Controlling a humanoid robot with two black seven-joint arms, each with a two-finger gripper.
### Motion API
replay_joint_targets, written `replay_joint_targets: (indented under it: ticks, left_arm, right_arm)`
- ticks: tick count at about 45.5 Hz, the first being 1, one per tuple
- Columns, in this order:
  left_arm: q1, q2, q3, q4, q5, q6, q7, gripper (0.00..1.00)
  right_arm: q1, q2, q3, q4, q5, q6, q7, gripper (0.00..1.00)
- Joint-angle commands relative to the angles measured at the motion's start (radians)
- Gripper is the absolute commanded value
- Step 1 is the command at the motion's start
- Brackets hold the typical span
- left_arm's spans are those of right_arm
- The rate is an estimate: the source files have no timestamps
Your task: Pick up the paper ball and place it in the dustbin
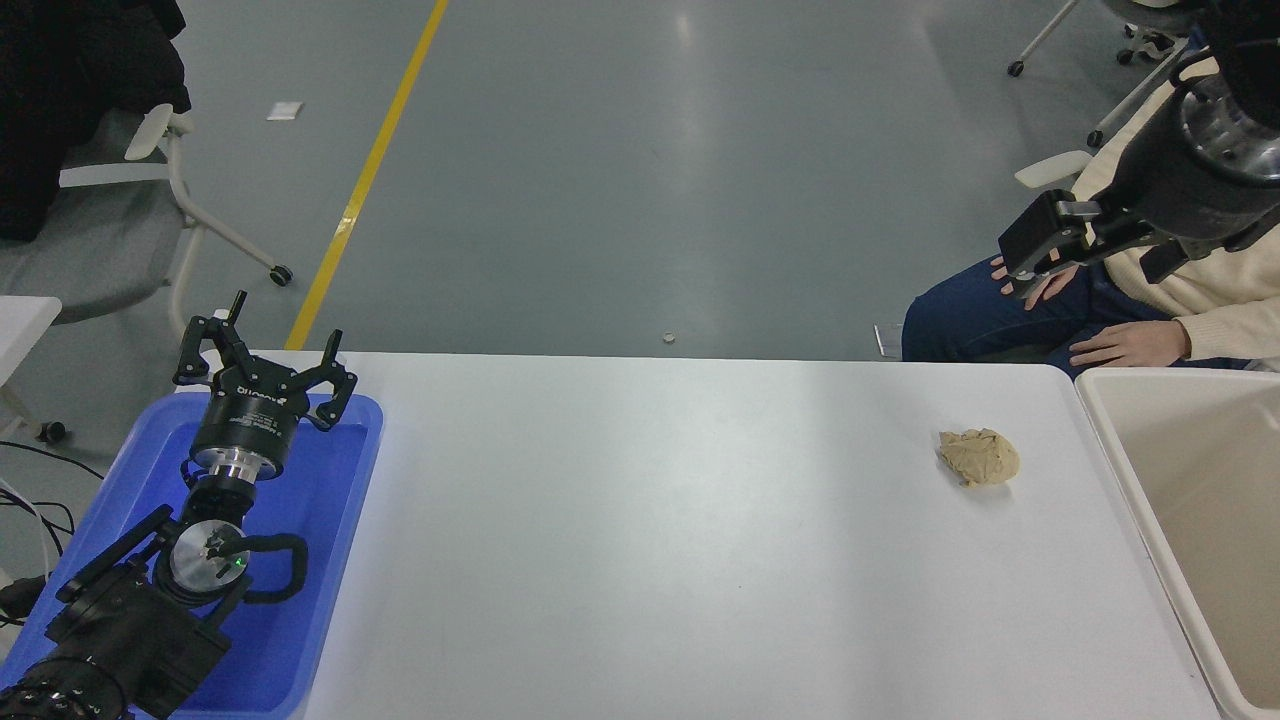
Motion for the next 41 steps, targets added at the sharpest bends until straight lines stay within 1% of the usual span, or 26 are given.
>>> replay_joint_targets:
  ticks: [1,41]
  left_arm:
    - [0.000,0.000,0.005,0.000,0.000,-0.001,0.000,1.00]
    - [0.001,0.000,0.003,0.000,0.000,-0.001,0.000,1.00]
  right_arm:
    - [0.000,-0.001,-0.001,0.000,0.000,0.000,0.000,1.00]
    - [-0.026,-0.013,0.000,0.000,0.000,0.000,0.000,1.00]
